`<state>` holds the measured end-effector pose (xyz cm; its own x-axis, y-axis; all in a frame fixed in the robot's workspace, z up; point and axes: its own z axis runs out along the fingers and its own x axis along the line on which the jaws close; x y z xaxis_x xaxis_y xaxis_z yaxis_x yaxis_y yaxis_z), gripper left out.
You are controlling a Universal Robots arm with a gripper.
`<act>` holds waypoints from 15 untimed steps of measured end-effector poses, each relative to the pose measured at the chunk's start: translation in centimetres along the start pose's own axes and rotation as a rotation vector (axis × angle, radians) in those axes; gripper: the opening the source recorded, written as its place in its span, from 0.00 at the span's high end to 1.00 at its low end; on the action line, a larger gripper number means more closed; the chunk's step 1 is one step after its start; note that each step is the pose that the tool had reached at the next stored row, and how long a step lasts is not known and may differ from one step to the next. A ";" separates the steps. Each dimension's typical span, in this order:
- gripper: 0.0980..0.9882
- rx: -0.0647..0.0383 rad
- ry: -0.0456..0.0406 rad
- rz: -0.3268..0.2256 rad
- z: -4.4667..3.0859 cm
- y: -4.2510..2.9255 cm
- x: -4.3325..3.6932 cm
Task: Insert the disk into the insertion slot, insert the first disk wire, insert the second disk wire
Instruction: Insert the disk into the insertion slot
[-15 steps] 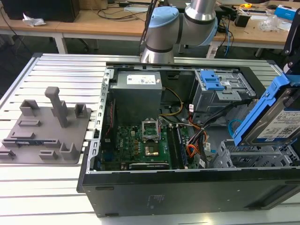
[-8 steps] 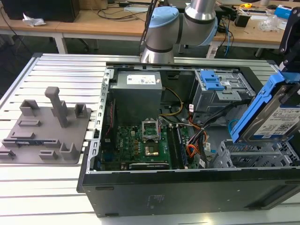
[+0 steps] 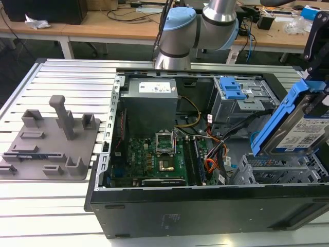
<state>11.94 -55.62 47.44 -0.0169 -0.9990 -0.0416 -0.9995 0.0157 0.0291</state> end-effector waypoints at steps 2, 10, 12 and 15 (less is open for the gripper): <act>0.70 0.000 -0.0002 0.000 0.09 -0.08 0.01; 0.70 -0.001 -0.0001 -0.002 0.52 -0.15 0.02; 0.70 -0.001 -0.0001 -0.002 0.60 -0.15 0.03; 0.70 -0.001 -0.0001 -0.002 0.72 -0.14 0.03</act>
<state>12.07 -55.62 46.71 -0.0150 -0.9990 -0.0418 -0.9995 0.0137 0.0297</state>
